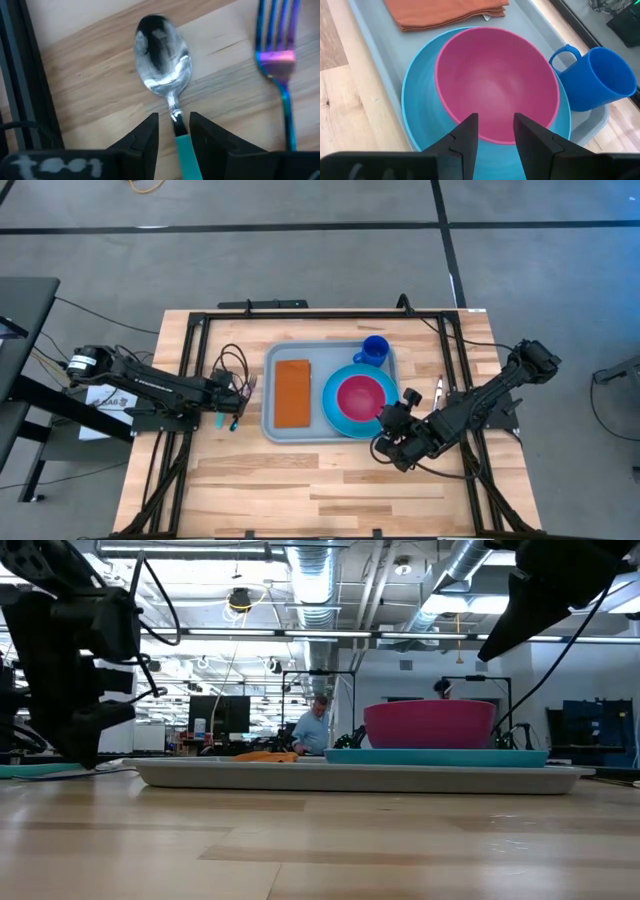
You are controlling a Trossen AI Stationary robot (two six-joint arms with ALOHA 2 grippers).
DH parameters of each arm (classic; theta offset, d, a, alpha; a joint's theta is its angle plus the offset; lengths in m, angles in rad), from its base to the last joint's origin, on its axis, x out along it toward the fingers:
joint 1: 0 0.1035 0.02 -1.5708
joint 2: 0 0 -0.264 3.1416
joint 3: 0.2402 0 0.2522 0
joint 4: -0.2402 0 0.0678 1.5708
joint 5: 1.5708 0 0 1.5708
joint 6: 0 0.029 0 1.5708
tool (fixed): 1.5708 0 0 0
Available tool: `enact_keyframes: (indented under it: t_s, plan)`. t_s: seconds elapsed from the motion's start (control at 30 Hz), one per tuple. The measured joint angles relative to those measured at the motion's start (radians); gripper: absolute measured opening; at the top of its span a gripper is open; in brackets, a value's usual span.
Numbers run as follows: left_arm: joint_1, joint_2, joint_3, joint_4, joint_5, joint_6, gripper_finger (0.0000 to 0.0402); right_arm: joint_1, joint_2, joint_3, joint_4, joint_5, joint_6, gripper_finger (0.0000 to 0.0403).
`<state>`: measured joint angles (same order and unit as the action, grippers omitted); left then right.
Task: Set up tray
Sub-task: Put the blue spoon on the brown table napkin to the left of the blue plate
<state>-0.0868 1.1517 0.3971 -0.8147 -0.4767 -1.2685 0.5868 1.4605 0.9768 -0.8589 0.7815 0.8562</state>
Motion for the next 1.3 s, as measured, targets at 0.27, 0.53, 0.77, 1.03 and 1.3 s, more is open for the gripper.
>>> enact_keyframes:
  t_s: [0.27, 0.53, 0.77, 1.03, 1.3]
  plan:
    - [0.000, 0.000, -0.032, 0.048, 0.001, -0.003, 0.0090, 0.000, 0.000, 0.000, 0.000, 0.001, -0.001, 0.0118]
    - [0.000, -0.001, -0.031, 0.074, 0.001, 0.016, 0.0013, 0.000, 0.000, 0.000, 0.000, 0.001, -0.002, 0.0118]
    - [-0.003, 0.000, 0.105, 0.080, -0.012, 0.056, 0.0002, 0.000, 0.000, 0.000, 0.000, 0.001, -0.019, 0.0118]
    - [-0.015, 0.062, 0.331, 0.207, -0.254, 0.036, 0.0001, 0.000, 0.000, 0.000, 0.000, 0.002, -0.019, 0.0118]
    - [0.015, 0.411, 0.474, 0.458, -0.280, 0.148, 0.0000, 0.012, 0.000, 0.000, 0.000, -0.002, -0.018, 0.0118]
